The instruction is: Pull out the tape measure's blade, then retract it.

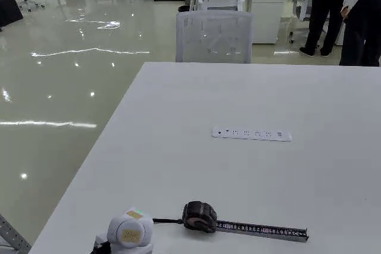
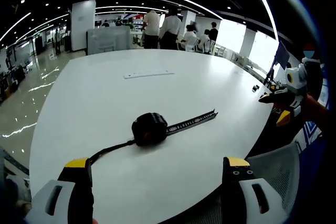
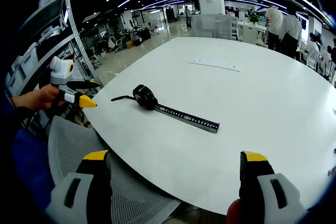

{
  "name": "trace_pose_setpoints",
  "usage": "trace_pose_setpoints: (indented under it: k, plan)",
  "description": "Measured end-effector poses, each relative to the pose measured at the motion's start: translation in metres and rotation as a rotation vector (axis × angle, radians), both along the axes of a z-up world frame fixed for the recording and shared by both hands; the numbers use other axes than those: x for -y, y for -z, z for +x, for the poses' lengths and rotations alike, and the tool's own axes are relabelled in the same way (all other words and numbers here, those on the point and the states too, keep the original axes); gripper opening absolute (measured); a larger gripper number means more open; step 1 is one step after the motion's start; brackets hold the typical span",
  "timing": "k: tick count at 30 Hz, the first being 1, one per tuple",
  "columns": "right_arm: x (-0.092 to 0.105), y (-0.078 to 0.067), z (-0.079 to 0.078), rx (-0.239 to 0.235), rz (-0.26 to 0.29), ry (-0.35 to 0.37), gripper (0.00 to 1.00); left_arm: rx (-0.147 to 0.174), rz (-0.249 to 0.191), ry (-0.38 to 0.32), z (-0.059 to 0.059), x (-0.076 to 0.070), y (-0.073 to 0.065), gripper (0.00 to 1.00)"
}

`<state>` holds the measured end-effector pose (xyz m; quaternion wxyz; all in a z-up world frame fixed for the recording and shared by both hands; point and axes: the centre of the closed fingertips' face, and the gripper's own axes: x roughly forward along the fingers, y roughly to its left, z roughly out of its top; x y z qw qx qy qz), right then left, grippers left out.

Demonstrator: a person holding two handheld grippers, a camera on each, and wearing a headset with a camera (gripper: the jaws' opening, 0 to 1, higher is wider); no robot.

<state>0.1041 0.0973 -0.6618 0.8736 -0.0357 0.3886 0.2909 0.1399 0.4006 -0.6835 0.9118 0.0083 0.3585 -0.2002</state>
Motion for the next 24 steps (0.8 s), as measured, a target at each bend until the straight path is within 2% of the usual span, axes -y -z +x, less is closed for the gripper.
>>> trace_pose_setpoints:
  k: [3, 9, 13, 16, 24]
  plan:
    - [-0.001, -0.007, -0.006, 0.001, 0.003, 0.004, 1.0, -0.028, -0.006, -0.022, -0.011, -0.011, -0.003, 1.0]
    - [-0.005, -0.019, -0.017, 0.003, -0.004, -0.013, 1.0, -0.041, 0.02, -0.015, -0.031, -0.026, -0.009, 1.0]
    - [-0.01, -0.024, -0.025, 0.005, -0.032, -0.059, 1.0, -0.044, 0.001, -0.026, -0.04, -0.031, -0.019, 1.0]
    - [-0.009, -0.03, -0.027, 0.011, -0.038, -0.052, 1.0, -0.038, 0.0, -0.034, -0.044, -0.033, -0.027, 1.0]
    - [-0.014, -0.041, -0.036, 0.023, -0.04, -0.055, 1.0, -0.048, 0.025, -0.042, -0.053, -0.035, -0.036, 1.0]
